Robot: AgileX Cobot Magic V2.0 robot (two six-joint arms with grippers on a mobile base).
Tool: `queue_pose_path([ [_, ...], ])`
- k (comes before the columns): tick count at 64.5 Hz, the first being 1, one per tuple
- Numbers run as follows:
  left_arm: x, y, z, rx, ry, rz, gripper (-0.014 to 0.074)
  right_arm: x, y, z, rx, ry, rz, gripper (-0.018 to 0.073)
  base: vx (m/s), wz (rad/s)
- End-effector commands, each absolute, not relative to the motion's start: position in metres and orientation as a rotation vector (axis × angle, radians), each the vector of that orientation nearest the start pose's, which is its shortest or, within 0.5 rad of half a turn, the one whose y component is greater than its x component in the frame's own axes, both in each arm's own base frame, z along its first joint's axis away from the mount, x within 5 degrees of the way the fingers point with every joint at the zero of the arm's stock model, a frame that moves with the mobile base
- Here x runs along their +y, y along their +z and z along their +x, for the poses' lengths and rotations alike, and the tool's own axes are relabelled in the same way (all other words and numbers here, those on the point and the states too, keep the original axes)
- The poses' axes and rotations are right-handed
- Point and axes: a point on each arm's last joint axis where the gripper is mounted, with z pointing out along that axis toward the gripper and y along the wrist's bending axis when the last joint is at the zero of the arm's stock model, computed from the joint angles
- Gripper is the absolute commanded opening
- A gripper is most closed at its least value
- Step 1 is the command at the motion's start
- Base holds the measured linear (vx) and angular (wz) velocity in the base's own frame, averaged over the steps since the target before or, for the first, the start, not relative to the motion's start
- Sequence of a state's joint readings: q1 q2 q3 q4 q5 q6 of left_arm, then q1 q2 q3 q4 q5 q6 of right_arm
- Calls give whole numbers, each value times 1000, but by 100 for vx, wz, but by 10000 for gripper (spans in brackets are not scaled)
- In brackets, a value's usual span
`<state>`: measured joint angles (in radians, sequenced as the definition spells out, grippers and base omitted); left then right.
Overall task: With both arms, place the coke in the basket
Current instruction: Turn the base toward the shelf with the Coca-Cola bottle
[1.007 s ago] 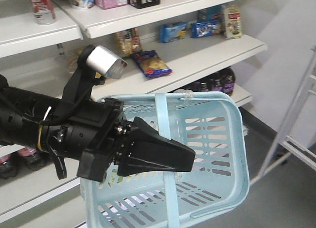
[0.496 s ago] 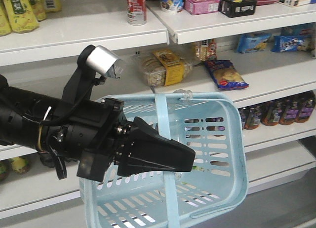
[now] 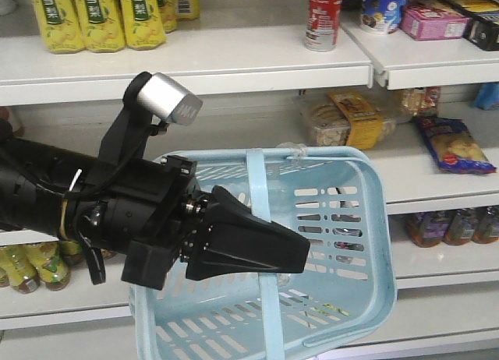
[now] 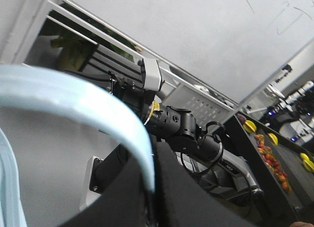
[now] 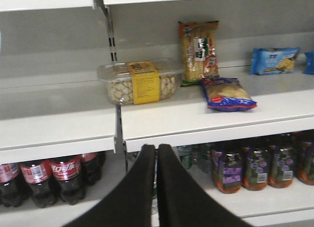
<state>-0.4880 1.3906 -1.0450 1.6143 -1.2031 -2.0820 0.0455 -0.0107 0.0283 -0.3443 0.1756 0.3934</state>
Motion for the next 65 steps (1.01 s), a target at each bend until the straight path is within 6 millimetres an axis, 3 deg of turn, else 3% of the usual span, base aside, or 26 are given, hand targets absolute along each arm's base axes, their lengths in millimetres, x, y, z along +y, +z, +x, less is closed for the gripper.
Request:
queue_pose_path([
  [1, -194, 381, 174, 1648, -1904, 1078, -6, -1, 193, 56, 1592, 29, 23, -4, 9, 41],
  [31, -194, 381, 174, 1648, -1904, 1078, -6, -1, 193, 56, 1592, 29, 23, -4, 9, 32],
  [65, -194, 381, 174, 1648, -1904, 1078, -6, -1, 193, 56, 1592, 29, 23, -4, 7, 4],
])
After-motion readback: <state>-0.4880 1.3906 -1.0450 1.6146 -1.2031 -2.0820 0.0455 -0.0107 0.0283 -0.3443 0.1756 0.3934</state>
